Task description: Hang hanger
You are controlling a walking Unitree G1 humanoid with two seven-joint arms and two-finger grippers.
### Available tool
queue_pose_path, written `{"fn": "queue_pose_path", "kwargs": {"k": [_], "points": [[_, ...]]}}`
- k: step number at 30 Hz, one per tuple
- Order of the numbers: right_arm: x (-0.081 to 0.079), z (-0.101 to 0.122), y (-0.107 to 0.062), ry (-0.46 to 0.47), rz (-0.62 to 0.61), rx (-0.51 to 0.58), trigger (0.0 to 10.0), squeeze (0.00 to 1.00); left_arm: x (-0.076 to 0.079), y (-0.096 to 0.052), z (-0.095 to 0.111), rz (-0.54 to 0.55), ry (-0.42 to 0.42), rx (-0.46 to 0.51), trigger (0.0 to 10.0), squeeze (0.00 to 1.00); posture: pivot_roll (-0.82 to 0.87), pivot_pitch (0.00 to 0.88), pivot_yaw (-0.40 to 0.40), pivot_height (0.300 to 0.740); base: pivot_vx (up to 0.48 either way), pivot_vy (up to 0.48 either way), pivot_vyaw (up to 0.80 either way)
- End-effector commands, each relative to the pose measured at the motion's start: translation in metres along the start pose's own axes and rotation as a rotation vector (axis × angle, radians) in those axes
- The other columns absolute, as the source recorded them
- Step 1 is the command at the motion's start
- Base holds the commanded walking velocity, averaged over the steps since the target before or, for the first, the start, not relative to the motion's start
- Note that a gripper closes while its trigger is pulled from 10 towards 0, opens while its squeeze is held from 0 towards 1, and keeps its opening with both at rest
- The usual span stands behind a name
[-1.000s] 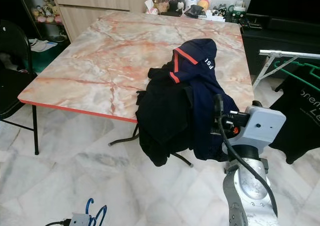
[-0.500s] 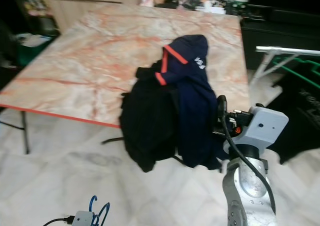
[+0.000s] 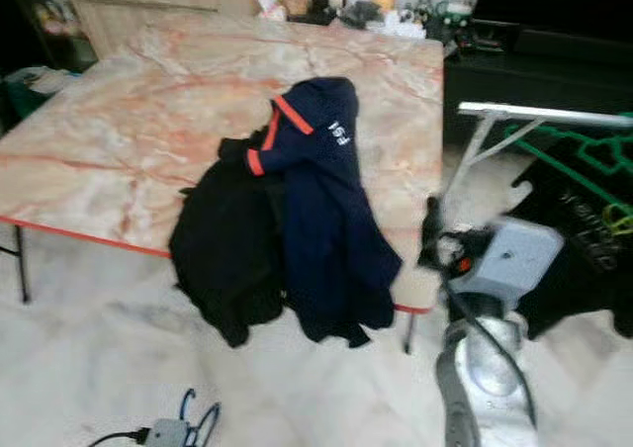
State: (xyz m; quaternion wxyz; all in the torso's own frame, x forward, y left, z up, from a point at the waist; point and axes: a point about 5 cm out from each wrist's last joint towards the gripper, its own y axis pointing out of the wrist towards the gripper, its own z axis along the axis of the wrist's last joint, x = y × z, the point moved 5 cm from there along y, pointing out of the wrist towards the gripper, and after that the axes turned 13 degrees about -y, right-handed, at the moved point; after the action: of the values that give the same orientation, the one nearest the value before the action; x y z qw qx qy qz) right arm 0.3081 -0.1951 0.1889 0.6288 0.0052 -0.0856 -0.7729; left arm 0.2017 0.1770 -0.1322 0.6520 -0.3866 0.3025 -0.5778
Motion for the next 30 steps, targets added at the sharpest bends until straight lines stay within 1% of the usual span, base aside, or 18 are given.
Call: {"fn": "queue_pose_path", "kwargs": {"k": [1, 2, 3, 6, 7, 8, 12, 15, 18, 19, 20, 22, 24, 25, 26, 27, 28, 30], "points": [[0.018, -0.017, -0.002, 0.004, -0.064, -0.041, 10.0, 0.0, -0.002, -0.004, -0.035, 0.011, 0.003, -0.107, 10.0, 0.0, -0.08, 0.198, -0.008, 0.74, 0.0, -0.371, 0.0], [0.021, -0.021, -0.003, 0.005, -0.073, -0.053, 10.0, 0.0, -0.002, -0.004, -0.035, 0.011, 0.004, -0.107, 10.0, 0.0, -0.08, 0.198, -0.008, 0.74, 0.0, -0.371, 0.0], [0.025, -0.037, -0.005, 0.009, -0.081, -0.099, 10.0, 0.0, -0.002, -0.004, -0.035, 0.01, 0.006, -0.106, 10.0, 0.0, -0.08, 0.193, -0.009, 0.74, 0.0, -0.379, 0.0], [0.035, -0.098, -0.02, 0.105, -0.098, -0.293, 10.0, 0.0, -0.001, -0.004, -0.035, 0.005, 0.013, -0.107, 10.0, 0.0, -0.08, 0.188, -0.014, 0.74, 0.0, -0.376, 0.0], [0.037, -0.107, -0.023, 0.125, -0.11, -0.322, 10.0, 0.0, -0.001, -0.004, -0.035, 0.005, 0.014, -0.107, 10.0, 0.0, -0.08, 0.188, -0.014, 0.74, 0.0, -0.371, 0.0], [0.039, -0.134, -0.033, 0.147, -0.116, -0.4, 10.0, 0.0, 0.0, -0.004, -0.035, 0.003, 0.015, -0.107, 10.0, 0.0, -0.07, 0.185, -0.013, 0.74, 0.0, -0.375, 0.0], [0.035, -0.173, -0.047, 0.133, -0.083, -0.511, 10.0, 0.0, 0.0, -0.004, -0.035, 0.002, 0.017, -0.109, 10.0, 0.0, -0.08, 0.179, -0.013, 0.74, 0.0, -0.377, 0.0], [0.023, -0.215, -0.066, 0.066, 0.019, -0.642, 10.0, 0.0, 0.001, -0.004, -0.036, 0.002, 0.015, -0.11, 10.0, 0.0, -0.08, 0.172, -0.017, 0.74, 0.0, -0.375, 0.0], [0.013, -0.247, -0.087, 0.013, 0.121, -0.75, 10.0, 0.0, 0.001, -0.004, -0.037, 0.001, 0.014, -0.111, 10.0, 0.0, -0.08, 0.153, -0.01, 0.74, 0.0, -0.375, 0.0], [0.013, -0.247, -0.087, 0.013, 0.121, -0.75, 10.0, 0.0, 0.001, -0.004, -0.037, 0.001, 0.014, -0.111, 10.0, 0.0, -0.08, 0.153, -0.01, 0.74, 0.0, -0.375, 0.0], [0.007, -0.275, -0.117, -0.078, 0.194, -0.889, 10.0, 0.0, 0.002, -0.004, -0.038, 0.0, 0.014, -0.114, 10.0, 0.0, -0.08, 0.133, -0.001, 0.74, 0.0, -0.379, 0.0], [0.006, -0.29, -0.138, -0.141, 0.231, -0.985, 10.0, 0.0, 0.002, -0.004, -0.038, -0.001, 0.017, -0.115, 10.0, 0.0, -0.08, 0.126, 0.001, 0.74, 0.0, -0.379, 0.0], [0.006, -0.298, -0.153, -0.14, 0.214, -1.052, 10.0, 0.0, 0.001, -0.005, -0.039, -0.001, 0.024, -0.117, 10.0, 0.0, -0.09, 0.104, 0.009, 0.74, 0.0, -0.379, 0.0], [0.006, -0.298, -0.153, -0.14, 0.214, -1.052, 10.0, 0.0, 0.001, -0.005, -0.039, -0.001, 0.024, -0.117, 10.0, 0.0, -0.09, 0.104, 0.009, 0.74, 0.0, -0.379, 0.0], [0.007, -0.302, -0.161, -0.143, 0.176, -1.099, 10.0, 0.0, 0.001, -0.005, -0.039, -0.003, 0.045, -0.118, 10.0, 0.0, -0.07, 0.086, 0.012, 0.74, 0.0, -0.382, 0.0], [0.003, -0.302, -0.161, -0.113, 0.153, -1.099, 10.0, 0.0, 0.001, -0.004, -0.038, -0.003, 0.052, -0.114, 10.0, 0.0, -0.07, 0.075, 0.013, 0.74, 0.0, -0.379, 0.0], [0.003, -0.302, -0.161, -0.113, 0.153, -1.099, 10.0, 0.0, 0.001, -0.004, -0.038, -0.003, 0.052, -0.114, 10.0, 0.0, -0.07, 0.075, 0.013, 0.74, 0.0, -0.379, 0.0], [-0.013, -0.297, -0.146, -0.045, 0.171, -1.046, 10.0, 0.0, 0.0, -0.004, -0.036, 0.001, 0.053, -0.107, 10.0, 0.0, -0.07, 0.061, 0.017, 0.74, 0.0, -0.379, 0.0]]}}
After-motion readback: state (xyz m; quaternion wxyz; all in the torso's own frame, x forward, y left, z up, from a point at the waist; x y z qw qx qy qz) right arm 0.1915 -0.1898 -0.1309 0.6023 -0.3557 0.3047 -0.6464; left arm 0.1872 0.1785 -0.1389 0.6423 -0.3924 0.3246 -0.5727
